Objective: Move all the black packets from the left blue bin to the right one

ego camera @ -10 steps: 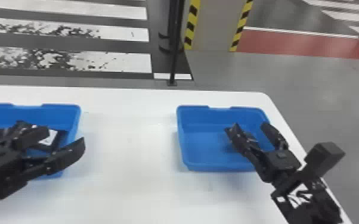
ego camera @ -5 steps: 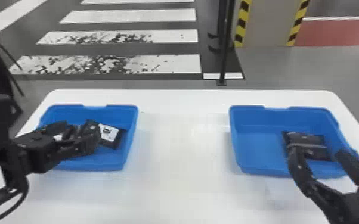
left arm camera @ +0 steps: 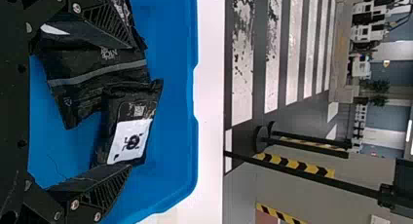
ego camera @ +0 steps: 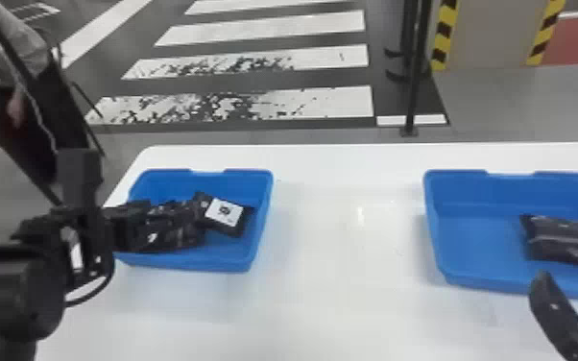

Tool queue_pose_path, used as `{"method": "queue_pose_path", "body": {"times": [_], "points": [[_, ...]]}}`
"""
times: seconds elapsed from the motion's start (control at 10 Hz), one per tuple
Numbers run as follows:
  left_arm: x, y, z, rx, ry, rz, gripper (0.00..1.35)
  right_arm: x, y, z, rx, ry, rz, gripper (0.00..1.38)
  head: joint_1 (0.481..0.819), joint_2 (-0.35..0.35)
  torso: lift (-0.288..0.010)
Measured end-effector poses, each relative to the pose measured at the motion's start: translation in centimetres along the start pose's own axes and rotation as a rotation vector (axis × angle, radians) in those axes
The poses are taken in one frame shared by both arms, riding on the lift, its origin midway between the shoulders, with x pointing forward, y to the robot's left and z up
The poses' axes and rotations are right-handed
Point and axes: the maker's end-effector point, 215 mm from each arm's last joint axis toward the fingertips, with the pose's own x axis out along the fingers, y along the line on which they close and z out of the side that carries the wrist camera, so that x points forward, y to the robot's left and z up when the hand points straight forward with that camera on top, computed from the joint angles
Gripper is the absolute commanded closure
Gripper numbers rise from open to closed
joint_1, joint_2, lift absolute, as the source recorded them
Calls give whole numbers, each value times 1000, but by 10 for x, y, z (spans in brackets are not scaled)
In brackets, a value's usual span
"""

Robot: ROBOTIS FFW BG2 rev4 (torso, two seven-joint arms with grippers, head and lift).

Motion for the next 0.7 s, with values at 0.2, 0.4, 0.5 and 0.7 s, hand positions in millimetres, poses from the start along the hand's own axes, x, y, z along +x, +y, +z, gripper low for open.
{"method": "queue_pose_path", "body": {"times": [0.2, 0.4, 0.5, 0.7], "points": [[33, -5, -9, -16, 73, -40, 214, 0, 2, -5, 10, 14, 2, 134, 695, 191, -185], [63, -2, -17, -65, 120, -60, 237, 0, 4, -10, 24, 26, 8, 134, 695, 188, -185], [76, -3, -16, -84, 127, -78, 410, 0, 5, -11, 28, 29, 9, 134, 695, 186, -185], [101, -20, -13, -103, 140, -150, 730, 1, 6, -14, 36, 34, 12, 134, 695, 160, -185]]}}
